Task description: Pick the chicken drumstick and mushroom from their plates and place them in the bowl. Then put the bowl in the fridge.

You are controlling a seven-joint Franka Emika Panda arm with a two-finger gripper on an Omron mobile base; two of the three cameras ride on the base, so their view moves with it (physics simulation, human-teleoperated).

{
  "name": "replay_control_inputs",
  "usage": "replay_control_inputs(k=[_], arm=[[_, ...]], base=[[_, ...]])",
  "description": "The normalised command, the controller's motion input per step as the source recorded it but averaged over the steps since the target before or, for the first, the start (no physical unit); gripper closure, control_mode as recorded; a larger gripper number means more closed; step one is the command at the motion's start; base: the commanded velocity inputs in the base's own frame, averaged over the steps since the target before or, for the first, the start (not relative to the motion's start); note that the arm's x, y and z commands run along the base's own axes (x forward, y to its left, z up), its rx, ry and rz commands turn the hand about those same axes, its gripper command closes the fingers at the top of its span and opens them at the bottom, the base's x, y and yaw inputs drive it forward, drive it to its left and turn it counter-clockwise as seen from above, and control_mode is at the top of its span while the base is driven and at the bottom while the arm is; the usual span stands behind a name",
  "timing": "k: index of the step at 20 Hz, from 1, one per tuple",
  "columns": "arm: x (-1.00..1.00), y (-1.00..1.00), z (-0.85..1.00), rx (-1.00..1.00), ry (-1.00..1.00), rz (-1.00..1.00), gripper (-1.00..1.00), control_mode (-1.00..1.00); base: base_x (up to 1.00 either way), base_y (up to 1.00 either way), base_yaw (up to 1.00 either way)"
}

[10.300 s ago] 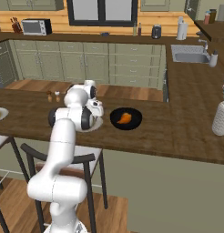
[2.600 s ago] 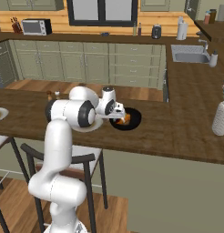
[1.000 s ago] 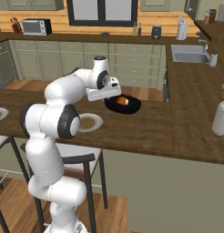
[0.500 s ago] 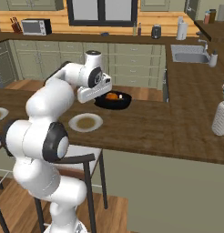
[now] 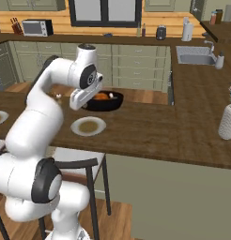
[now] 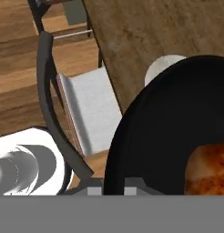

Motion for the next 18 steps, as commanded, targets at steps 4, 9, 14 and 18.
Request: replay_control_inputs(k=[4,9,14,18], arm=[[-1.0,0.0,0.47,0.0,-0.01,0.27,1.0,-1.0],[-0.85,0.01,0.46,0.0,-0.06,0.18,1.0,-1.0],[-0.79,0.13,0.2,0.0,0.0,0.04,1.0,-1.0],[-0.78,0.24,0.06,0.01,0.0,0.0,1.0,-1.0]], base=[[0.0,0.0,0.0],[0.0,0.0,0.0],[0.0,0.0,0.0],[0.0,0.0,0.0]])
